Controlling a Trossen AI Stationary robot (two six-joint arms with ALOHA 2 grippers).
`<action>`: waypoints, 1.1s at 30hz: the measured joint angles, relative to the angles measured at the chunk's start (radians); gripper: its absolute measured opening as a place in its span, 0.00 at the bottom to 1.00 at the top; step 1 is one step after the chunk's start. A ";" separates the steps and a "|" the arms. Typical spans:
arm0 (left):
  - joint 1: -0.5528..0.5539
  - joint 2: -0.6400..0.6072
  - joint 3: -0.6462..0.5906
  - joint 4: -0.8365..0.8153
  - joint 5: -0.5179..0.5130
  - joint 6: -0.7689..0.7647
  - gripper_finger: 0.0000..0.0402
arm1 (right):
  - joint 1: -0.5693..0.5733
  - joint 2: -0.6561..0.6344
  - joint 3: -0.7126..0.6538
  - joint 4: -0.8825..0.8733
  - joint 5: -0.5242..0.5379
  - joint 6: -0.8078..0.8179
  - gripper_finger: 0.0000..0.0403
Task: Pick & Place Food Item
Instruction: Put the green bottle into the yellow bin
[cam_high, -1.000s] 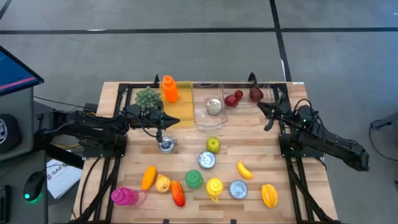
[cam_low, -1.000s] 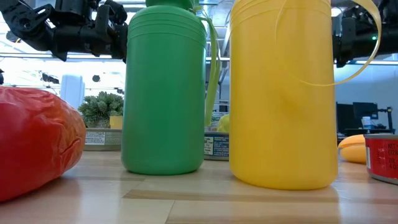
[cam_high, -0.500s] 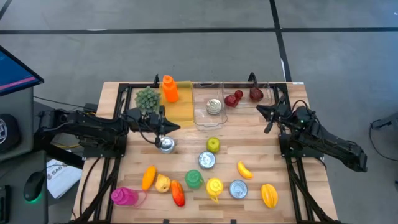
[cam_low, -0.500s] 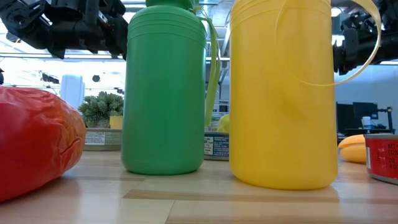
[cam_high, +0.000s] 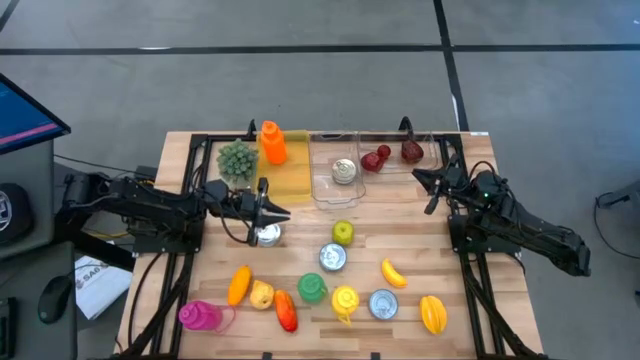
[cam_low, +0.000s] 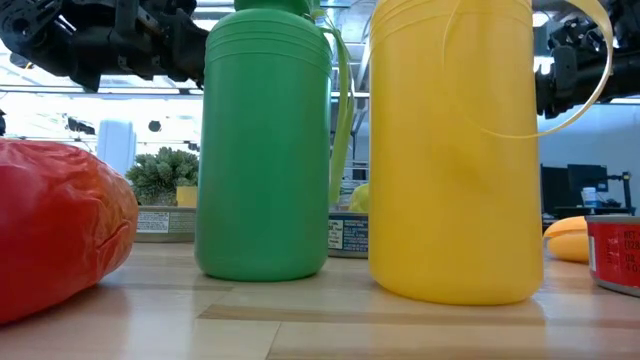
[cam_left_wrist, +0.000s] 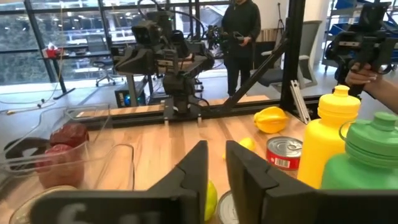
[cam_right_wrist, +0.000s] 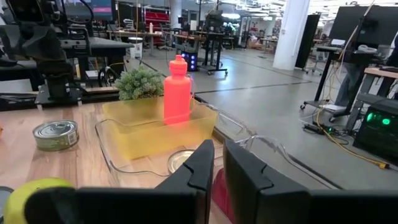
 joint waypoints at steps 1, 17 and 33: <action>0.000 0.000 0.000 -0.001 0.000 -0.002 0.15 | 0.000 0.000 0.000 0.000 0.000 0.000 0.08; 0.000 0.000 0.000 0.008 0.000 -0.006 0.65 | 0.000 0.000 0.000 -0.002 0.000 0.000 0.08; -0.096 0.049 0.012 0.038 0.013 -0.119 0.75 | 0.000 0.000 0.000 0.000 0.000 0.035 0.08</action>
